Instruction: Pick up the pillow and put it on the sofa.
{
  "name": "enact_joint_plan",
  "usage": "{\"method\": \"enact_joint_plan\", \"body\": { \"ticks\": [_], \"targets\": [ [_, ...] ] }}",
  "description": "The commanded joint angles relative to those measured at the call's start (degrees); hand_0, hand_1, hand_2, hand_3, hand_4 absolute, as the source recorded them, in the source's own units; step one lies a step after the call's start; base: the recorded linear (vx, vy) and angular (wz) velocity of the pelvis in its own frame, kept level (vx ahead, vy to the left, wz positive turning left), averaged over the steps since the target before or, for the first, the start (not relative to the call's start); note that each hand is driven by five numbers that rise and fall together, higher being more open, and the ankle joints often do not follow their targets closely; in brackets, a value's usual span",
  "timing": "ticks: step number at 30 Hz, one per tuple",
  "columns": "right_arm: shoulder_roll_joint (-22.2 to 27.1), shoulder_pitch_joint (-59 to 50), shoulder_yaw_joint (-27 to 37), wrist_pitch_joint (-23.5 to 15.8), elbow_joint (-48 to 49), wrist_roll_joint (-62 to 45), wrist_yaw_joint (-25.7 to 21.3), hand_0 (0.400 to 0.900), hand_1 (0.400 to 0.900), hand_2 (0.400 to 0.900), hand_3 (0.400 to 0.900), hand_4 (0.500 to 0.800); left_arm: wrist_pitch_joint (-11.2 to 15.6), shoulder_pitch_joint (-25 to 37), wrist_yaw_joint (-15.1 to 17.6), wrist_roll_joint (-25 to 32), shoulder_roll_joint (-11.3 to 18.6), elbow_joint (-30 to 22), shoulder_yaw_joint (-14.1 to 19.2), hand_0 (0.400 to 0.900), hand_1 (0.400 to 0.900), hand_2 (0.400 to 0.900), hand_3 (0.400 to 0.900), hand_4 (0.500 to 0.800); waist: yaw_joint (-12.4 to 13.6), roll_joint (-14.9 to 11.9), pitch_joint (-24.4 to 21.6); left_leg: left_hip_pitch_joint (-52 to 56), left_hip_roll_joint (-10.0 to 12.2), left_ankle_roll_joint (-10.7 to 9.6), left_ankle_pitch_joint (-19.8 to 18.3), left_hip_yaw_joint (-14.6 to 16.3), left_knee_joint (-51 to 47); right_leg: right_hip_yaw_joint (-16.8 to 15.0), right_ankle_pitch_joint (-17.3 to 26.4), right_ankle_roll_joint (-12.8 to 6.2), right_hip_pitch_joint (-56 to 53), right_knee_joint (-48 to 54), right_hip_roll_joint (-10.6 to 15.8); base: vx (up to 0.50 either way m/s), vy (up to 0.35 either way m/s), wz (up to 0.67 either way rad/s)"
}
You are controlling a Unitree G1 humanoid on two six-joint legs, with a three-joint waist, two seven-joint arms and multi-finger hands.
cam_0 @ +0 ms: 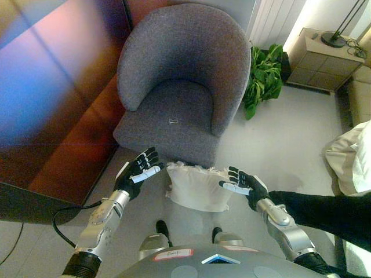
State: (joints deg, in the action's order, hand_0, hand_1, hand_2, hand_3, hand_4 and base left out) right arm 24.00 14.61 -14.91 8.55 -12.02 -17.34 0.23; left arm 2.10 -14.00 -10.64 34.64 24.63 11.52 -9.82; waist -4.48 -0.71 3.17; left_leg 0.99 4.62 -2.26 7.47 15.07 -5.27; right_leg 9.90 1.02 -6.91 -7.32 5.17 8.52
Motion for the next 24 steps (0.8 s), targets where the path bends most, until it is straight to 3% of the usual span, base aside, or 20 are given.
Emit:
{"method": "enact_joint_plan", "body": {
  "ticks": [1,4,12,24],
  "targets": [
    [-0.67,-6.32,0.84,-4.41,1.98,-0.06,-1.17,0.900,0.900,0.900,0.900,0.800,5.78,5.58,0.05,0.40,0.82,-1.03,2.46,0.900,0.900,0.900,0.900,0.800,0.86,-0.49,1.06,3.84,0.80,-0.18,-5.87,-1.00,0.27,2.18,1.97,0.44,2.28,-0.17,-2.37,0.00,0.000,0.00],
    [-0.51,-5.72,1.16,-4.37,2.05,0.22,-0.90,0.900,0.900,0.900,0.900,0.800,4.64,4.87,-0.94,1.02,0.60,-1.25,2.85,0.900,0.900,0.900,0.900,0.800,0.86,-0.53,0.78,3.98,0.97,-0.36,-5.88,-0.78,0.27,2.40,1.91,0.30,2.14,-0.17,-2.29,0.03,-0.006,-0.01],
    [0.37,-4.47,2.19,-5.41,2.47,3.72,-1.72,0.900,0.900,0.900,0.900,0.800,5.29,3.96,-0.27,0.56,1.10,-1.60,3.24,0.900,0.900,0.900,0.900,0.800,0.66,-0.61,0.76,3.86,0.99,-0.29,-5.81,-0.67,0.27,2.35,2.07,0.25,2.36,-0.17,-2.41,0.02,-0.007,0.00],
    [3.71,-8.94,0.70,-5.28,-3.17,18.63,-7.11,0.900,0.900,0.900,0.900,0.800,5.77,6.06,-0.98,-0.03,2.90,-1.19,3.24,0.900,0.900,0.900,0.900,0.800,1.49,-0.45,2.33,3.62,1.15,-0.21,-5.94,-1.06,0.27,2.72,1.30,0.45,2.78,-1.32,-2.28,0.04,-0.017,0.04]
  ]
}}
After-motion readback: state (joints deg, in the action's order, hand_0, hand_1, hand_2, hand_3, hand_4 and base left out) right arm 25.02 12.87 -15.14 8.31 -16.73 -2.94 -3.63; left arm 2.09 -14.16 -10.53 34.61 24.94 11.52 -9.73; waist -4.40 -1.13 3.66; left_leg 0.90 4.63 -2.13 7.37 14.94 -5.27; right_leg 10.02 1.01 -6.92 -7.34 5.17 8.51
